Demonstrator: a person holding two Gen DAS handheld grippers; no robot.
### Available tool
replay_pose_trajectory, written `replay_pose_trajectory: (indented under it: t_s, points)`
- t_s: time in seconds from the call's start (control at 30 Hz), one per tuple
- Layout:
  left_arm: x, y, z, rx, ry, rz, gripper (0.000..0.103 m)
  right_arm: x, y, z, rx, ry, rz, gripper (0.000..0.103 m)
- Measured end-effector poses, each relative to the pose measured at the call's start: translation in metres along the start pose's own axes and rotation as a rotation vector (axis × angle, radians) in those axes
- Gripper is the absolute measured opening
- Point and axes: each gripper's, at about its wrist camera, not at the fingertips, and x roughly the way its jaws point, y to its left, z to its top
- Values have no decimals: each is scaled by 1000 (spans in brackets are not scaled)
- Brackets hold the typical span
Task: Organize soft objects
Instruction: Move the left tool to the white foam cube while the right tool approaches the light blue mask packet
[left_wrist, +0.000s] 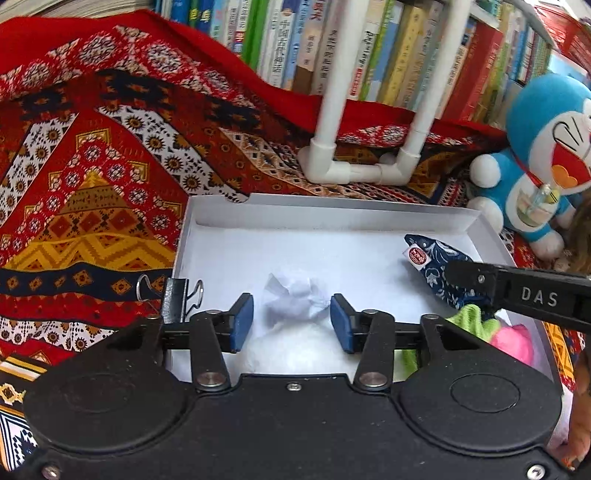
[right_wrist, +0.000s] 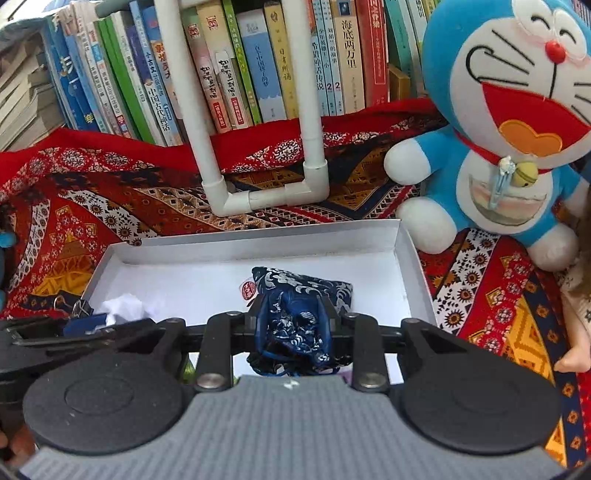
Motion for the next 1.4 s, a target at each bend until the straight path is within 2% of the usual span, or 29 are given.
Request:
replay_pose_trajectory:
  t_s: [0.13, 0.17, 0.2, 0.23, 0.4, 0.53, 0.7, 0.8, 0.93, 1.07, 1.13, 1.27, 1.4]
  points:
    - [-10, 2, 0, 6, -20, 0, 52, -8, 0, 0, 15, -29, -8, 41]
    - [-16, 2, 0, 10, -33, 1, 55, -13, 0, 0, 21, -46, 2, 46]
    - [-22, 2, 0, 15, -47, 2, 57, -20, -1, 1, 28, -62, 11, 55]
    - [-29, 1, 0, 23, -63, 2, 57, -27, -1, 2, 34, -82, 22, 59]
    - [-73, 4, -8, 44, -131, 2, 68, -70, 10, -1, -5, -168, 64, 65]
    - [-110, 9, -25, 73, -182, 16, 76, -105, 26, -15, -73, -179, 105, 69]
    - [-154, 22, -54, 95, -215, 39, 79, -143, 55, -39, -205, -109, 144, 76]
    - [-176, 31, -73, 108, -223, 84, 80, -164, 76, -54, -283, -46, 177, 79]
    - [-193, 46, -99, 150, -218, 150, 81, -185, 112, -73, -410, 28, 213, 82]
    - [-197, 65, -116, 165, -179, 195, 81, -193, 146, -87, -499, 100, 247, 84]
    - [-197, 77, -120, 144, -163, 194, 81, -193, 160, -94, -529, 137, 257, 84]
    - [-191, 97, -127, 108, -112, 130, 85, -187, 186, -113, -609, 189, 240, 84]
    - [-176, 103, -128, 84, -66, 135, 85, -170, 205, -127, -668, 249, 213, 84]
